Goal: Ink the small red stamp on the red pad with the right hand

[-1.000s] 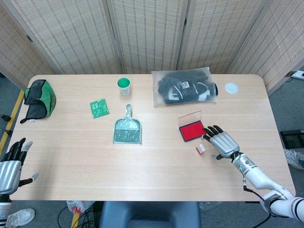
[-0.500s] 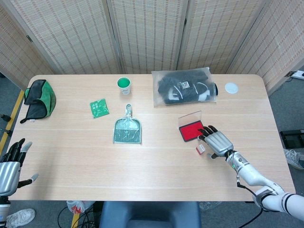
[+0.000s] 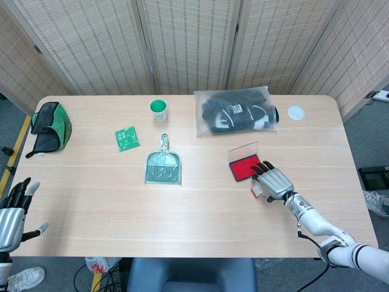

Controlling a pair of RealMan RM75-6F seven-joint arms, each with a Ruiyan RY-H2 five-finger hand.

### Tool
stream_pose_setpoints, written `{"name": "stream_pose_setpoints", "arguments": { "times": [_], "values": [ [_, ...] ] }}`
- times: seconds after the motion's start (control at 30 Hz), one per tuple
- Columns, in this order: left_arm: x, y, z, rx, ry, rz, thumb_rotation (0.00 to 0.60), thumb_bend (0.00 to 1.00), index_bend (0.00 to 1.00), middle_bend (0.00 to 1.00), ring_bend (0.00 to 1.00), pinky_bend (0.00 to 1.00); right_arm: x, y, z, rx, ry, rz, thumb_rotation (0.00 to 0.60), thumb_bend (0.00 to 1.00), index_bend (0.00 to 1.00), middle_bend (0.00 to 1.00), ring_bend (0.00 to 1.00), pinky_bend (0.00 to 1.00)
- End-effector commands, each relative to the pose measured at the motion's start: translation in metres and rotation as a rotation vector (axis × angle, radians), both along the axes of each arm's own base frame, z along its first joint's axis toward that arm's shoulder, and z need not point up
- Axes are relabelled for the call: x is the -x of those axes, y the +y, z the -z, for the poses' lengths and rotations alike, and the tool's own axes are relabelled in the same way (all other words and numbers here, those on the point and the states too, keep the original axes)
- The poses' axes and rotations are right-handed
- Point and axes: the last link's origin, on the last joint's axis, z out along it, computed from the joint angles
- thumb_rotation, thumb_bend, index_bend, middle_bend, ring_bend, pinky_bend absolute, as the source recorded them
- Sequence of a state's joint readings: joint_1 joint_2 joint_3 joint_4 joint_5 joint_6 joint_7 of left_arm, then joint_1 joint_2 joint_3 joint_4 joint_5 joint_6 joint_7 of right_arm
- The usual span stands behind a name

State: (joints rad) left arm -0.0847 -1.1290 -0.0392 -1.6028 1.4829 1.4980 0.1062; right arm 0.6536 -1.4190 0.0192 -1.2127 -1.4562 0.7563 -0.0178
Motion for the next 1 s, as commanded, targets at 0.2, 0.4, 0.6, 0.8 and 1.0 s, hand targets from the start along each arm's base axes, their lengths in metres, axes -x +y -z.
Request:
{"name": "stream_pose_setpoints", "arguments": {
  "times": [0.2,0.4,0.6,0.8,1.0],
  "values": [
    [0.0,-0.001,-0.001,0.001,-0.006,0.005,0.6,0.18,0.05,0.0,0.0,0.26,-0.003,-0.003,0.004,0.03,-0.007,-0.03,0.6,0.27,0.56,0.22,0.06,0.0],
    [-0.001,-0.004,-0.002,0.006,-0.018,0.013,0.6,0.18,0.05,0.0,0.0,0.26,-0.008,-0.007,-0.001,0.068,-0.031,-0.049,0.6,0.29,0.63,0.36,0.12,0.0],
    [-0.001,-0.003,0.001,0.021,-0.018,0.007,0.6,0.18,0.05,0.0,0.0,0.26,-0.019,-0.011,-0.029,0.139,-0.095,-0.059,0.6,0.29,0.68,0.62,0.4,0.38],
    [-0.001,-0.002,0.003,0.031,-0.02,-0.002,0.6,0.18,0.05,0.0,0.0,0.26,-0.032,-0.021,-0.042,0.173,-0.079,-0.055,0.6,0.31,0.82,0.91,0.7,0.65],
    [-0.002,-0.003,0.0,0.027,-0.033,0.007,0.6,0.18,0.05,0.0,0.0,0.26,-0.03,-0.035,-0.033,0.151,-0.073,0.037,0.6,0.33,0.89,1.0,0.79,0.74]
  ]
}}
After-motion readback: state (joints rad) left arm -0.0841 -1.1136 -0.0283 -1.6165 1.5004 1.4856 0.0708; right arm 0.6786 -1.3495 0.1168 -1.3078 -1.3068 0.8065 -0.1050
